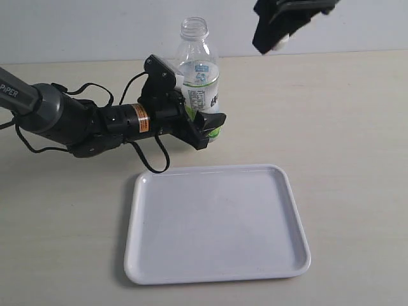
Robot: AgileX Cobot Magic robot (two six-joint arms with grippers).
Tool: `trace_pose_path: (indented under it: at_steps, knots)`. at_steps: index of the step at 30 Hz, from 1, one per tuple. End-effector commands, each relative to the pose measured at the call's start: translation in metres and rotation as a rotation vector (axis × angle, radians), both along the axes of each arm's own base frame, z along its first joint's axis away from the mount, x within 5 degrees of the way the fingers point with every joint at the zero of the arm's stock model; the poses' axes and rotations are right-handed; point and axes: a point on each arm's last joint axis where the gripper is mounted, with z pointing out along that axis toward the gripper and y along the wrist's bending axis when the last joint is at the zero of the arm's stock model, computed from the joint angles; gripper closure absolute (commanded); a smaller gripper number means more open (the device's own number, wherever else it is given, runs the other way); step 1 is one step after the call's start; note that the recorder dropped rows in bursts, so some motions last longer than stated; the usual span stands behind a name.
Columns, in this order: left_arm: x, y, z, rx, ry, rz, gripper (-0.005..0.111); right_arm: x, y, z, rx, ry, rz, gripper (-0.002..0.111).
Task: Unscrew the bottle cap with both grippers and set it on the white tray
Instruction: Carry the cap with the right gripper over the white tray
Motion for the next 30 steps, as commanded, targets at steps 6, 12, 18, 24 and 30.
trace_pose_path:
  at_steps: [6,12,18,24,30]
  knots:
    - [0.002,-0.002,0.011,-0.064,-0.046,-0.005,0.107,-0.026,0.000,-0.078,0.010,0.243,-0.014,0.108]
    - [0.005,0.002,0.007,-0.072,-0.047,0.026,0.107,-0.041,0.002,-0.118,0.009,0.279,-0.024,0.108]
    - [0.007,0.004,0.005,-0.072,-0.043,0.036,0.107,-0.059,0.035,-0.140,-0.010,0.211,0.093,0.108]
    - [0.008,0.004,0.001,-0.068,-0.039,0.043,0.107,-0.059,0.053,-0.147,-0.003,0.079,0.114,0.108]
    - [0.009,0.006,0.000,-0.067,-0.037,0.070,0.107,-0.053,0.056,-0.165,-0.009,0.100,0.083,0.108]
